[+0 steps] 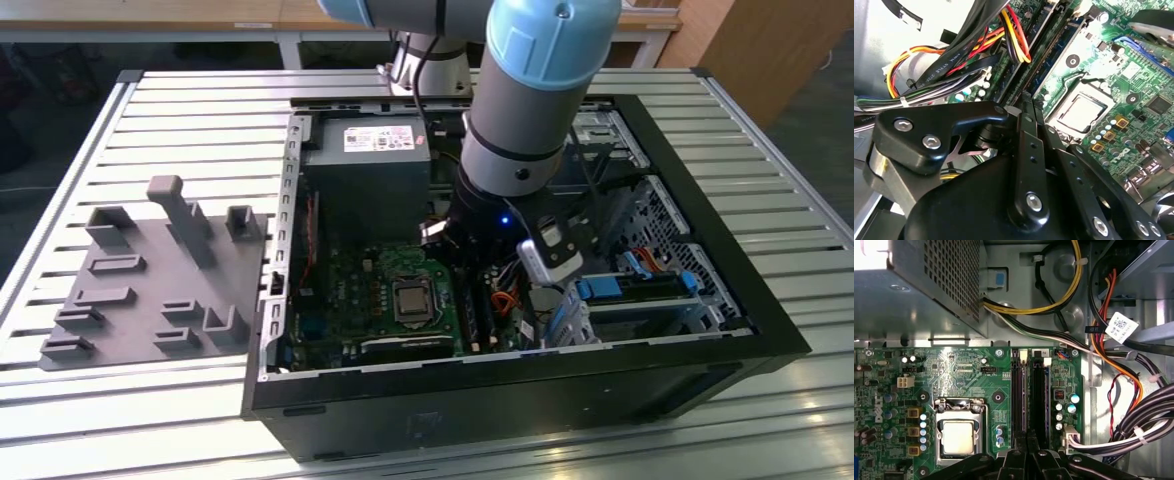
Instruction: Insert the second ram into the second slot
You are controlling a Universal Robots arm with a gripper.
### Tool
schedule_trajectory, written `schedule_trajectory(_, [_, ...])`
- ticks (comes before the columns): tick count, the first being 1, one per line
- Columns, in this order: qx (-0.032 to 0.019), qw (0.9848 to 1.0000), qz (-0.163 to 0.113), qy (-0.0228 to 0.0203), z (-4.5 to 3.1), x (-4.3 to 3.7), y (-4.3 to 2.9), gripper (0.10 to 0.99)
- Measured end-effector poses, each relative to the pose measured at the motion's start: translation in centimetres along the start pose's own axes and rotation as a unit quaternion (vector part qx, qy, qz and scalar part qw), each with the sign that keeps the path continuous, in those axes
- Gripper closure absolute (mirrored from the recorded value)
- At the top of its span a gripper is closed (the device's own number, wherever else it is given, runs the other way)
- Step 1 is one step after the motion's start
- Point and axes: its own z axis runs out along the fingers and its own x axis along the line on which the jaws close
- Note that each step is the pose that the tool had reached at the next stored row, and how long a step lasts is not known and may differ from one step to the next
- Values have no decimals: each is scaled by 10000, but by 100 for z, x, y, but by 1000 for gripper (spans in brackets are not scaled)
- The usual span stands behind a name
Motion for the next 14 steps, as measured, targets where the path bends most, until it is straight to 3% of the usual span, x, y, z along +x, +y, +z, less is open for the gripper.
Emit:
schedule_trajectory(10, [0,10000,3,0,8,-2,2,953])
schedule_trajectory(11, [0,10000,3,0,0,-1,2,886])
schedule_trajectory(14, [0,10000,3,0,-49,1,3,886])
